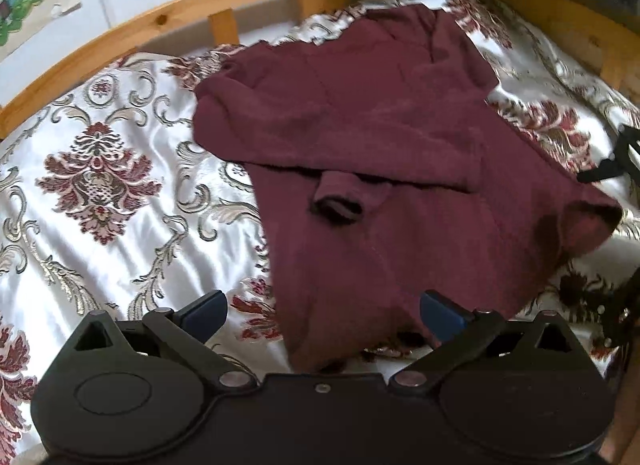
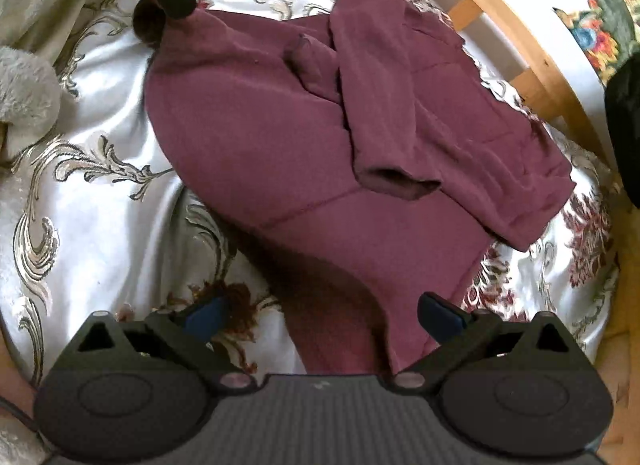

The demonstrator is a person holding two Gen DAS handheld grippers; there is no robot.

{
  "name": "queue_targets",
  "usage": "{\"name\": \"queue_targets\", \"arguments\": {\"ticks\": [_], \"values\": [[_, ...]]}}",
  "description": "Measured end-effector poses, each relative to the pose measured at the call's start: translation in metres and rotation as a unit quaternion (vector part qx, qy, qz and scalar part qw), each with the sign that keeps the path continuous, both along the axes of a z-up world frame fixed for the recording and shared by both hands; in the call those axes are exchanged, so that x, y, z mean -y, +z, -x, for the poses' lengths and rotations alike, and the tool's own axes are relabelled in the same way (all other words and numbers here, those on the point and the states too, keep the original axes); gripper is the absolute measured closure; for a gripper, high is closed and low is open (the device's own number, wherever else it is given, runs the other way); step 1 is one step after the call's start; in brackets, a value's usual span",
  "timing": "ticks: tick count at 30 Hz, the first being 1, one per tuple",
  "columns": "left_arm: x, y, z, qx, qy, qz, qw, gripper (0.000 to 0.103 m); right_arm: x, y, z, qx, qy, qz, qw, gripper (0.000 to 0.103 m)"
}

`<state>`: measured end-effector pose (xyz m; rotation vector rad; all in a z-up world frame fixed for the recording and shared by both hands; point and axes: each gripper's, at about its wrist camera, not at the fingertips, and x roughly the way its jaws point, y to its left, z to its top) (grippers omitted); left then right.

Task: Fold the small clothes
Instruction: 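Close the right gripper on the hem while the left gripper grasps the other hem corner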

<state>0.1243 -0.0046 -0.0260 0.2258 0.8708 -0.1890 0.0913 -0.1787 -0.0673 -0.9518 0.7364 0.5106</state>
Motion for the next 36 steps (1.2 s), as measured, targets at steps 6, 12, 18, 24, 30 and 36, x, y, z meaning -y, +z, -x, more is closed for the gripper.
{"name": "queue_targets", "arguments": {"ticks": [6,12,18,24,30,36], "values": [[-0.006,0.0,0.0,-0.007,0.006,0.017,0.9998,0.001,0.001,-0.003,-0.007,0.015,0.025,-0.009,1.0,0.0],[-0.003,0.0,0.001,-0.007,-0.009,0.02,0.9997,0.001,0.023,0.003,-0.01,0.033,0.06,-0.018,0.997,0.012],[0.009,-0.001,0.005,-0.008,-0.05,0.019,0.9985,0.001,0.033,0.002,-0.017,0.018,0.059,-0.034,0.998,0.016],[0.02,-0.005,0.009,-0.01,-0.071,-0.006,0.9974,0.001,0.028,-0.001,-0.011,0.018,0.067,-0.035,0.997,0.034],[0.029,-0.007,0.016,-0.002,-0.104,-0.02,0.9943,0.001,0.029,0.006,-0.002,0.055,0.066,-0.041,0.995,0.083],[0.069,-0.025,0.04,0.027,-0.194,-0.128,0.9722,0.001,0.047,0.037,-0.012,0.079,0.007,-0.137,0.987,0.096]]}}
